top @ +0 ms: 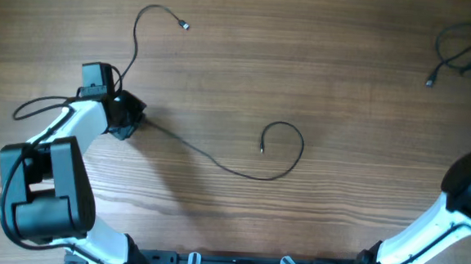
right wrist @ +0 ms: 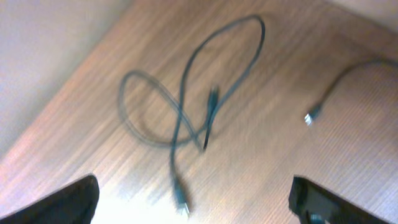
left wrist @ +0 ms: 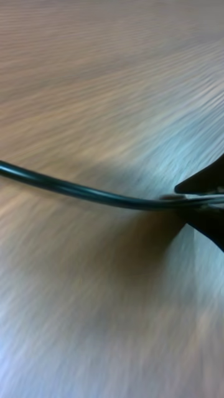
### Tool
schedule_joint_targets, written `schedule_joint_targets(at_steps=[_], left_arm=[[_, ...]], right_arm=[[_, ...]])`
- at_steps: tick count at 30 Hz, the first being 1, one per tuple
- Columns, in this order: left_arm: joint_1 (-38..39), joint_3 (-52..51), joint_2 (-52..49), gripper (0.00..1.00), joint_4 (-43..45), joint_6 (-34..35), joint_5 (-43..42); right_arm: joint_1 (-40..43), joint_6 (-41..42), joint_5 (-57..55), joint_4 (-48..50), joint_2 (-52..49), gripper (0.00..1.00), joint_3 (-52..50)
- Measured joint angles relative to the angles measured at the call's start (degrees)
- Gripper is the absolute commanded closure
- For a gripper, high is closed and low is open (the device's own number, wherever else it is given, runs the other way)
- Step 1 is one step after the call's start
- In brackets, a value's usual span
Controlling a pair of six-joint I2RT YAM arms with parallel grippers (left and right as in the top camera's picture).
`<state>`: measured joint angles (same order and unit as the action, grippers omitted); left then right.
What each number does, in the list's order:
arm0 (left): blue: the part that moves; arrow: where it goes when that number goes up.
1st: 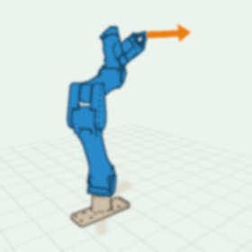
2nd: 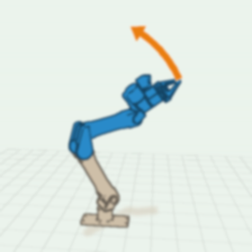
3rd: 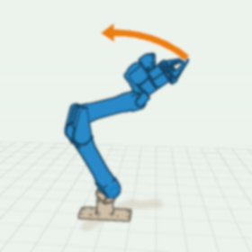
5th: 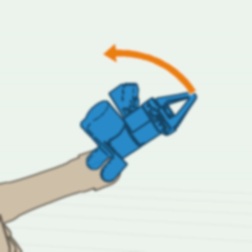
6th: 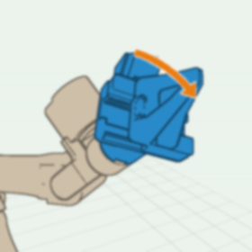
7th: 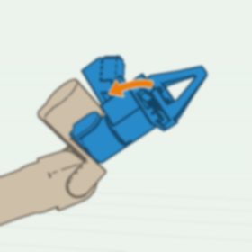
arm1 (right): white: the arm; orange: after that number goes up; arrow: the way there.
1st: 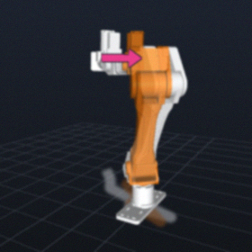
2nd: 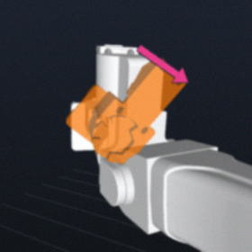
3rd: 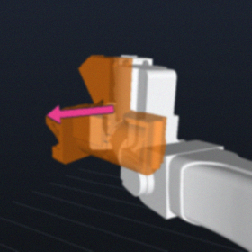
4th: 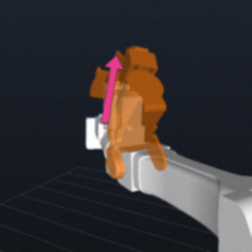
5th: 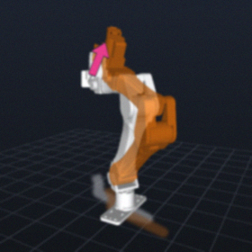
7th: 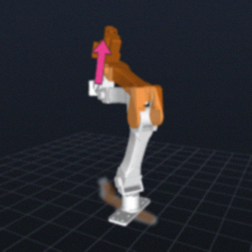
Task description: Untangle cables
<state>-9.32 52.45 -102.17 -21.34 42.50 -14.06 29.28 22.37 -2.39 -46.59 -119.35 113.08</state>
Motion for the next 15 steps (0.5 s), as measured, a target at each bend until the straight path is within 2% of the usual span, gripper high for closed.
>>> schedule_joint_targets(at_steps=[1, 2, 7, 11, 15], left_arm=[[0.52, -0.46, -0.74, 0.94, 2.73, -0.74, -4.31], [2.32, -1.33, -2.4, 0.94, 7.65, -1.9, -12.02], [11.85, -2.93, -4.33, 0.96, 27.08, -3.17, -33.22], [18.01, -2.71, -2.69, 0.96, 28.15, -3.23, -39.52], [21.16, -2.69, 7.17, 0.96, 30.18, -3.3, -41.35]], right_arm=[[-0.48, 0.33, 1.97, -4.61, 1.75, 0.0, 0.33], [-1.38, 0.33, 5.16, -7.87, 2.6, 0.0, 0.37], [-7.93, -4.68, 21.09, -16.33, 1.97, 0.0, -0.76], [-17.03, -7.04, 26.77, -19.71, 1.97, 0.0, -0.87], [-21.49, -7.54, 28.44, -19.87, 1.97, 0.0, -0.87]])
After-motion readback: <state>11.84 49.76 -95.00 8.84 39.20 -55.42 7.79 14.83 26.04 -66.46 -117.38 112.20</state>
